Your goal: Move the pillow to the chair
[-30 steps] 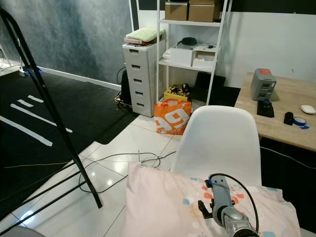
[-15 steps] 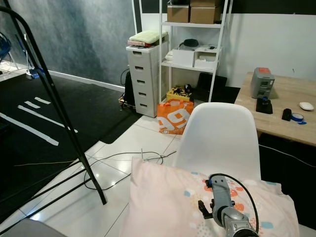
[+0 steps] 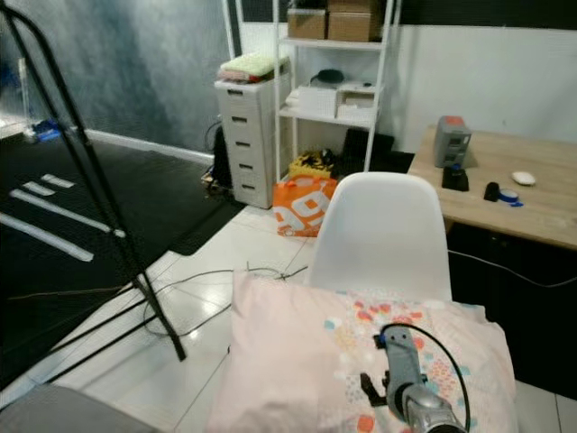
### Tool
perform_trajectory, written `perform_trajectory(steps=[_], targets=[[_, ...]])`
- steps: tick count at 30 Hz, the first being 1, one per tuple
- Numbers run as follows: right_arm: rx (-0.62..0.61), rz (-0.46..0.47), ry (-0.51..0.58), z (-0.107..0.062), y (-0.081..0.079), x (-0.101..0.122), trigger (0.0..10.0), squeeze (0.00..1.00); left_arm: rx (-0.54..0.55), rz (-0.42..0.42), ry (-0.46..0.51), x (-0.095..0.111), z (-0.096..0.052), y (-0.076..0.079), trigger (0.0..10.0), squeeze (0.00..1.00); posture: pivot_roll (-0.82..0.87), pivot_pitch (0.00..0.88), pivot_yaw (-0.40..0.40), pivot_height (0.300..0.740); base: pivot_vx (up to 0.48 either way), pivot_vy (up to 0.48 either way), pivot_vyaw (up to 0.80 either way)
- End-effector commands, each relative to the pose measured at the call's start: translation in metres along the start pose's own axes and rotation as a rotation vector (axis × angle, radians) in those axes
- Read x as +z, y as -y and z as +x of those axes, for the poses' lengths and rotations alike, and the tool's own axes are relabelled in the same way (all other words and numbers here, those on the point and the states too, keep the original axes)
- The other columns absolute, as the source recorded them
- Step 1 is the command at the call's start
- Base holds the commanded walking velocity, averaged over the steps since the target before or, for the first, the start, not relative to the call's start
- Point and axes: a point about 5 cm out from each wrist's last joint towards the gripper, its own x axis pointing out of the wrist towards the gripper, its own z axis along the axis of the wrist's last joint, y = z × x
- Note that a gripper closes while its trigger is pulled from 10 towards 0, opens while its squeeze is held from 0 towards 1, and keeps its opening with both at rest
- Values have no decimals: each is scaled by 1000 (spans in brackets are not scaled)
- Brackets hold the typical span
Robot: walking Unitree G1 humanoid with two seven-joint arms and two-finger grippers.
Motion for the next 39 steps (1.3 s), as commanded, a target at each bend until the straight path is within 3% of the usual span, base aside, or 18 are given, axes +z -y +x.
perform_trajectory(steps=[1,10,39], targets=[[-4,12,1,-1,2,-1,10000,0,-25,10,-60,-14,-4,8,10000,0,-146,9,-27,740,-401,0,0],[45,-11,16,0,-2,2,10000,0,-27,10,-61,-14,-4,8,10000,0,-145,0,-30,740,-384,0,533],[91,-8,12,0,-7,-3,10000,0,-46,30,-32,-14,-5,9,10000,0,-149,0,-23,740,0,0,800]])
